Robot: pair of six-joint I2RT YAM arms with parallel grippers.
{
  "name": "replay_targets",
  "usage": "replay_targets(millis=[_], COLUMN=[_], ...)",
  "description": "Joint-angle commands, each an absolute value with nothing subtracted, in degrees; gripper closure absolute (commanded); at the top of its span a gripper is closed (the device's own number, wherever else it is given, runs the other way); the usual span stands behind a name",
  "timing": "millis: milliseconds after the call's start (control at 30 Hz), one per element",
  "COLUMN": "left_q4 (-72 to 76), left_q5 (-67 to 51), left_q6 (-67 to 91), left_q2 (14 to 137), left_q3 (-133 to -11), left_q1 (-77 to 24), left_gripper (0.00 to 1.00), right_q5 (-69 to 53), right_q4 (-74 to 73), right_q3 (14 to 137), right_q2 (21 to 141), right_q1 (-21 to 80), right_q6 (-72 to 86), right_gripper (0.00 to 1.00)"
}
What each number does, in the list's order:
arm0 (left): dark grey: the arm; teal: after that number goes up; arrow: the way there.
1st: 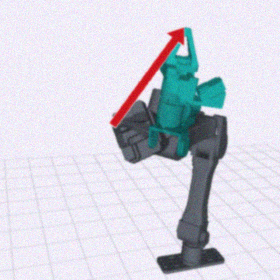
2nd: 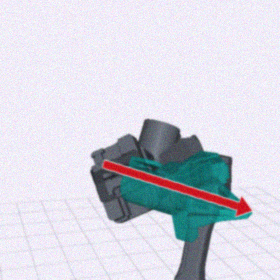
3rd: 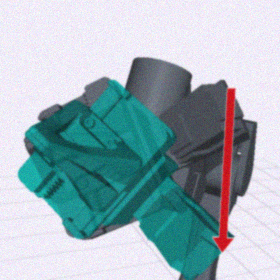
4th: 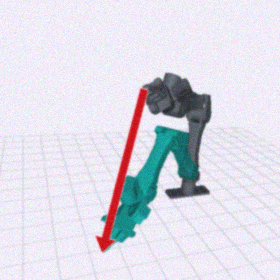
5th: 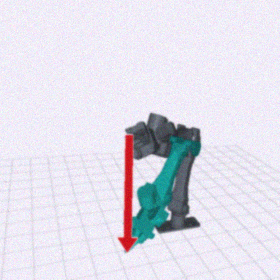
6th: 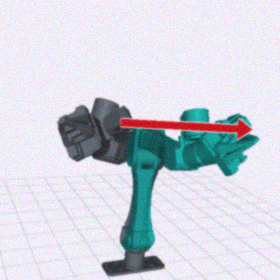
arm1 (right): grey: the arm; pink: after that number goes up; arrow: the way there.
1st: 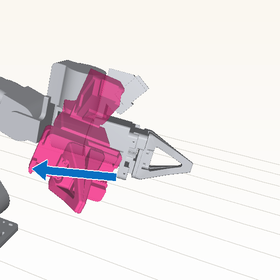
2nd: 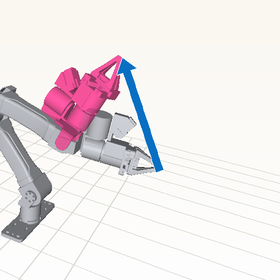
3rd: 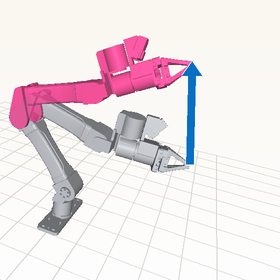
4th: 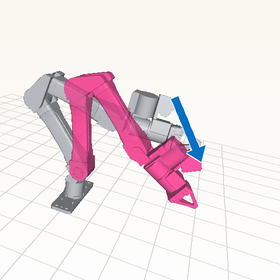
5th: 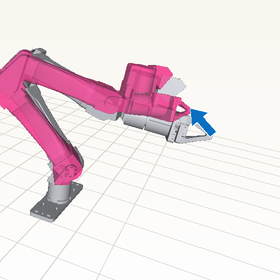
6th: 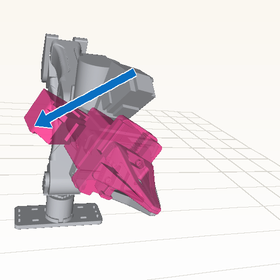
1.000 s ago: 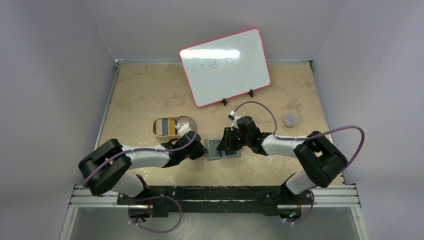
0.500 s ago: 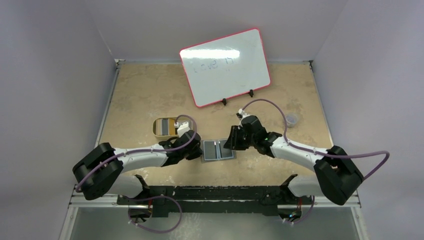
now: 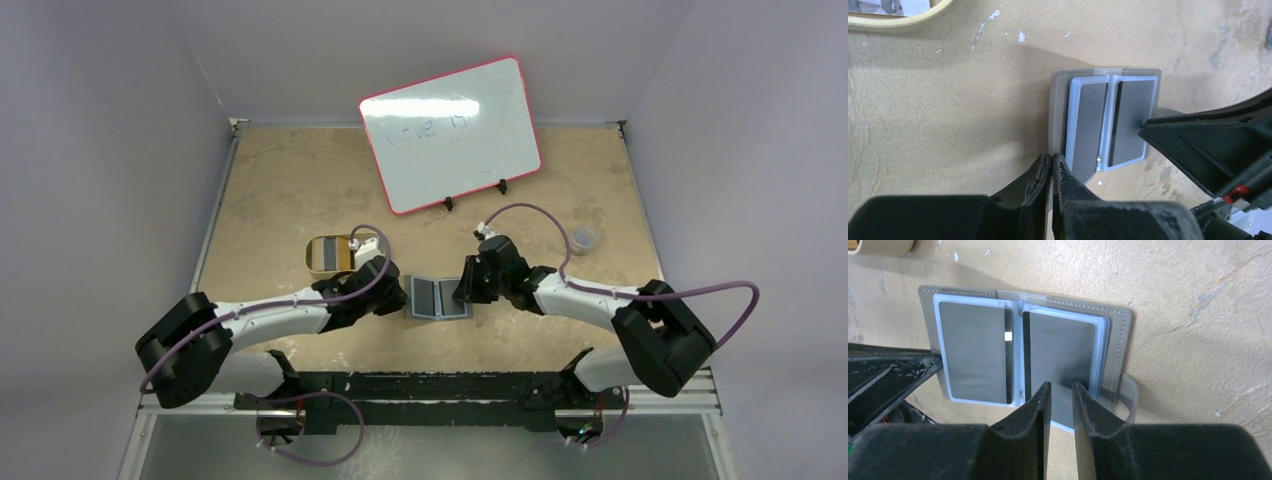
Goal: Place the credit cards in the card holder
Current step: Insert the credit card into the card holder.
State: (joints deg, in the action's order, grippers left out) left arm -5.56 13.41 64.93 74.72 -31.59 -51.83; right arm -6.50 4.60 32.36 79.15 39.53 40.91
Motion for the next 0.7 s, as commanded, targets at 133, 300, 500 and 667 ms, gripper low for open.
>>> replay_targets(millis=[133,300,500,667], left_q4=[-1.5,2.5,6.5,8.6], left_q5=[12.0,10.2,8.5,7.7], left_q6=[65.1,65.2,65.4,65.4], left_q2=[70.8,71.4,73.0,74.4], left_q3=[-33.0,-31.9,-30.8,-30.7], left_q1=[-51.9,-51.9,-51.9,-51.9], left_gripper=[0.88,0.83,0.79,0.79], right_q5=[-3.3,-3.4,-3.9,-4.7], right_q4=[7.8,7.8,8.2,8.7], right_q3=[30.2,30.4,30.2,30.0], right_q2=[80.1,79.3,79.3,79.2], right_q1=[39.7,39.7,39.7,39.7], right_q6=[42.1,42.1,42.2,42.5], right_gripper=[0.76,0.76,0.76,0.75])
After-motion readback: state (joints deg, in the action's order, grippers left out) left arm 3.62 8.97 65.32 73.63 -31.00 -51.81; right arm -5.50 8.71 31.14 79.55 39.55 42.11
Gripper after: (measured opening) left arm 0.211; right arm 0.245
